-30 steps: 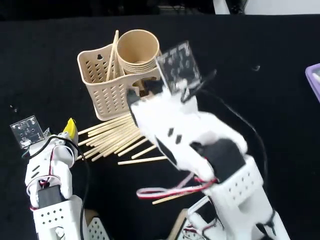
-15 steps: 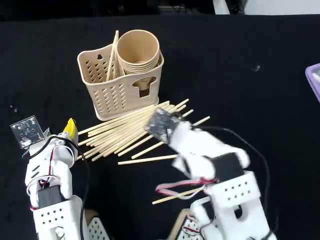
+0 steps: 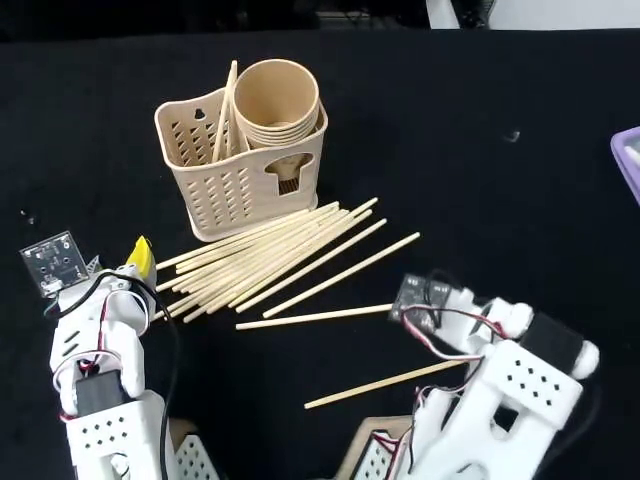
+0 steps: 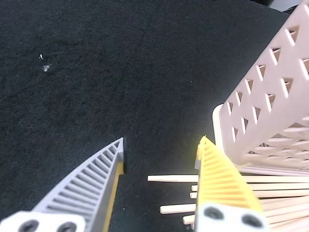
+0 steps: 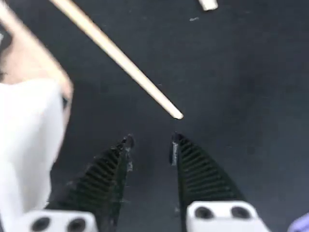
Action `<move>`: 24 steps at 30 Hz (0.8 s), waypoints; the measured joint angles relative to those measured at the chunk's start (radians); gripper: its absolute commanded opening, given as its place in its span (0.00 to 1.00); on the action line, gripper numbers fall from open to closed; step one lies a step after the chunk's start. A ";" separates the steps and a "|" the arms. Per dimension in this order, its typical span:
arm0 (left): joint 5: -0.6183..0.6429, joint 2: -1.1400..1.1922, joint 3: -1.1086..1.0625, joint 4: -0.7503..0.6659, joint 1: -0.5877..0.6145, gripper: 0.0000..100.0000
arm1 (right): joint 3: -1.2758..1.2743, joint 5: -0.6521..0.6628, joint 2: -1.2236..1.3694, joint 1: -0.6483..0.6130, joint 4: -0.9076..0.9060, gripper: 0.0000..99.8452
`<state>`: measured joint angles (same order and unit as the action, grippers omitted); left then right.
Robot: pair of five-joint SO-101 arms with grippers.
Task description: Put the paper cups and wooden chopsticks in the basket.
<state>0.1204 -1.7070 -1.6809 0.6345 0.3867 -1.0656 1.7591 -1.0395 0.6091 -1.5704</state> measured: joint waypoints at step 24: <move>0.000 0.000 0.000 0.000 0.000 0.24 | -0.419 0.015 0.003 0.040 0.477 0.01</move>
<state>0.1204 -1.7070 -1.6809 0.6345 0.3867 -1.4845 1.7745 -1.0365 0.6490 -1.0932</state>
